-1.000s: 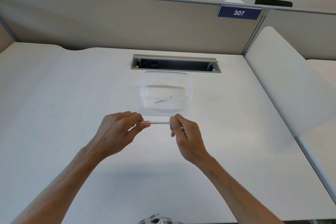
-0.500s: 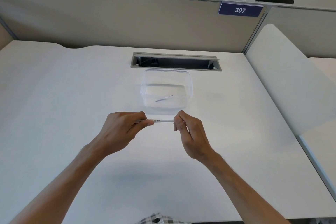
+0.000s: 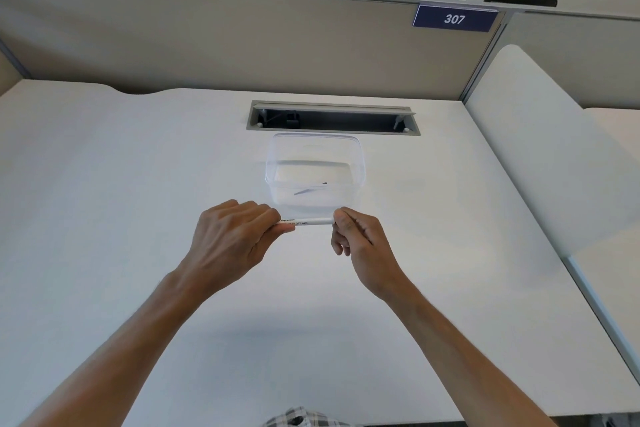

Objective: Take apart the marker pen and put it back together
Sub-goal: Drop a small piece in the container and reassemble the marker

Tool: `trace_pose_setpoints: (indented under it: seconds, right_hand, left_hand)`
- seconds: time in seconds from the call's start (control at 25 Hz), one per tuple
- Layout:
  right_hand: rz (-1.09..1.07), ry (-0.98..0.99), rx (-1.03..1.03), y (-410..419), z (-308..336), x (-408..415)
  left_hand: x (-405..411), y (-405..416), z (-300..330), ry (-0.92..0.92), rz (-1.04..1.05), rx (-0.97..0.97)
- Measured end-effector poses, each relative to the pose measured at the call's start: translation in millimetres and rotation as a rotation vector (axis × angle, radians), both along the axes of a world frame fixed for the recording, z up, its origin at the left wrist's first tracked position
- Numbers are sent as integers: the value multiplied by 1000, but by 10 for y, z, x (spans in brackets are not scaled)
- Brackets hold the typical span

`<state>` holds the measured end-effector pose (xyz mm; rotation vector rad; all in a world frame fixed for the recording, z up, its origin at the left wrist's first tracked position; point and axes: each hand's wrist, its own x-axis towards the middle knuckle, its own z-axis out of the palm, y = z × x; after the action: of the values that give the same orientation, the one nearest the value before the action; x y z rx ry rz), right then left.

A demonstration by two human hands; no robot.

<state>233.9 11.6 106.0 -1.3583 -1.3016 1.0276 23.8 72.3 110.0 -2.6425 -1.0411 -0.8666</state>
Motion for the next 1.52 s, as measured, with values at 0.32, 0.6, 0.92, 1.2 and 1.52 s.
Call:
trace_pose_setpoints:
  seconds: [0.32, 0.6, 0.92, 1.2, 1.52]
  right_hand:
    - [12, 147, -318, 31, 99, -1]
    - [-22, -77, -123, -40, 27, -63]
    - [-157, 20, 144, -61, -25, -130]
    - [-345, 384, 121, 17, 39, -202]
    - [-353, 449, 10, 15, 34, -290]
  left_hand:
    - [-30, -4, 10, 73, -23, 161]
    - [-70, -21, 11, -35, -55, -125]
    - [-61, -83, -59, -164, -7, -458]
    - [62, -191, -177, -306, -91, -713]
    - [211, -294, -324, -442, -107, -889]
